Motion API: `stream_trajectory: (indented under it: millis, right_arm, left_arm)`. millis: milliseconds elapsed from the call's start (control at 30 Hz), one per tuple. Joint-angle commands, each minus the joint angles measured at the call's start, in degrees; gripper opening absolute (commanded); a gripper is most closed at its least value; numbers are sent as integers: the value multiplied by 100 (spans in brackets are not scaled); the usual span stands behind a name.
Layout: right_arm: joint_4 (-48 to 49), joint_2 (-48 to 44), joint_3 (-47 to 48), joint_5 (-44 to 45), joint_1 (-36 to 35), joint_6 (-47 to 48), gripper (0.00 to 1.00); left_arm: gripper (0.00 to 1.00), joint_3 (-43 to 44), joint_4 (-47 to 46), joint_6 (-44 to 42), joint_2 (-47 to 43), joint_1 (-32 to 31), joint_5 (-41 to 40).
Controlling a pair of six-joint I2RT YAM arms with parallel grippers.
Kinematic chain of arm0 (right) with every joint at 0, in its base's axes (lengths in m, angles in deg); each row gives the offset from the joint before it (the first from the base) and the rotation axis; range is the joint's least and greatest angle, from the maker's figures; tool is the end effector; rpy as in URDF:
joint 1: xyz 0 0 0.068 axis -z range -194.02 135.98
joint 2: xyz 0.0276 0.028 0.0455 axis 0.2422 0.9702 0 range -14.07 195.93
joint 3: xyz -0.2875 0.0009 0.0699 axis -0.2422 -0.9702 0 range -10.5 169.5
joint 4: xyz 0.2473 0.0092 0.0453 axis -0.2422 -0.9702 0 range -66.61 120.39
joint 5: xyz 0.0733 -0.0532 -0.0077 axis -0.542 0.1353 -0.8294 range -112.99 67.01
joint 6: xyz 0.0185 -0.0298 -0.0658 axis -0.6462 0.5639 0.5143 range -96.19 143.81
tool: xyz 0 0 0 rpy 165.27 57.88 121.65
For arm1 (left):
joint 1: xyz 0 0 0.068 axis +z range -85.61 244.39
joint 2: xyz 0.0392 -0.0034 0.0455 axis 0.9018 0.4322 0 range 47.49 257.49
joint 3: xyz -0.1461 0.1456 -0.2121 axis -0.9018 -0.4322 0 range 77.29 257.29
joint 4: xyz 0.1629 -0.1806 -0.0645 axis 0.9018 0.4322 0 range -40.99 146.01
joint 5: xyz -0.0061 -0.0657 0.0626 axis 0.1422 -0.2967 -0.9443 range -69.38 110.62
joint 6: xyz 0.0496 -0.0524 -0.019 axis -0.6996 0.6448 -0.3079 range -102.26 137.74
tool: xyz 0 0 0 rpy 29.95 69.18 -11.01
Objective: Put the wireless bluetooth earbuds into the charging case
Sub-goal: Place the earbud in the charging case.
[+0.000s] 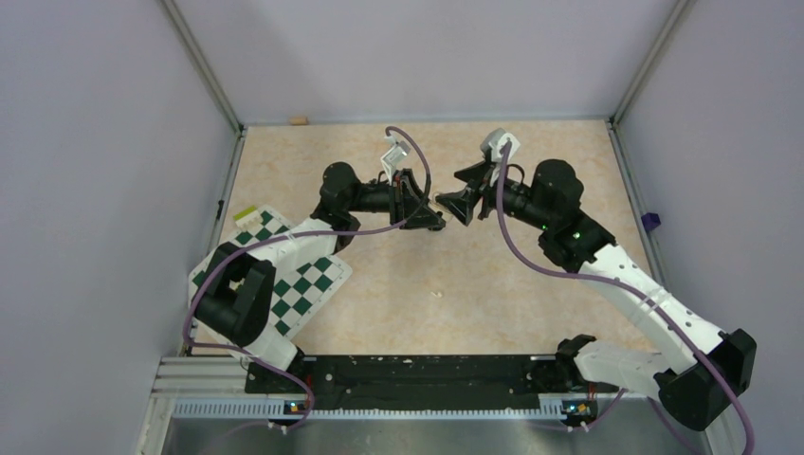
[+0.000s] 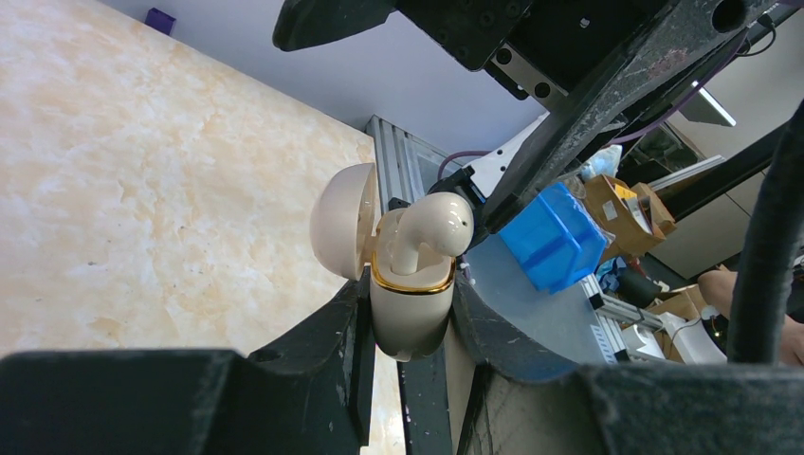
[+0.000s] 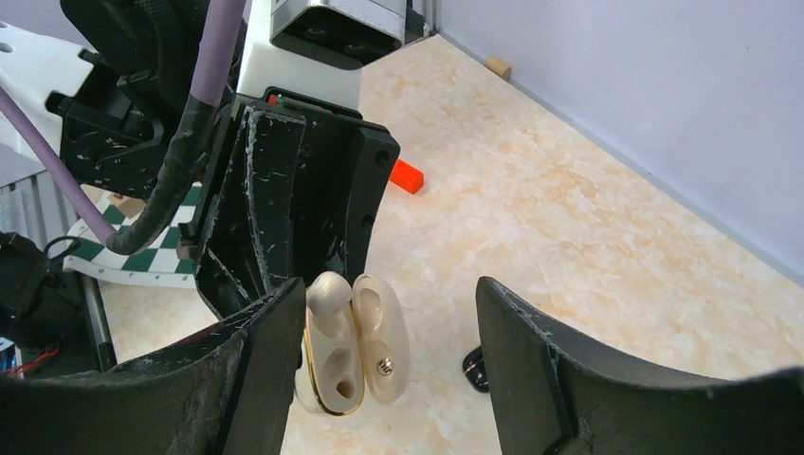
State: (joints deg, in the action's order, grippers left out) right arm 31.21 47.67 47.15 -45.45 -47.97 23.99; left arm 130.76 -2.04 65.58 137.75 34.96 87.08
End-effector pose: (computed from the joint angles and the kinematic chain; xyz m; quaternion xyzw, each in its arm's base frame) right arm 0.1968 0.1614 0.4026 -0.3371 0.6424 0.3311 0.6033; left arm 0.2688 -0.2176 0.3332 0.3449 0.5761 -0.6750 0.3058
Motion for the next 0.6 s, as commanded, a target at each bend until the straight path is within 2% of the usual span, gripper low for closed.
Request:
stream_trajectory:
  millis: [0,567]
  right_arm:
    - [165,-43,-8,-2,-23,188,66]
    - [-73,-121,44,2,-24,542,65]
  left_arm:
    - [0,49,-375,-45,-219,-6,42]
    - [0,70,-413,28,-282,25,37]
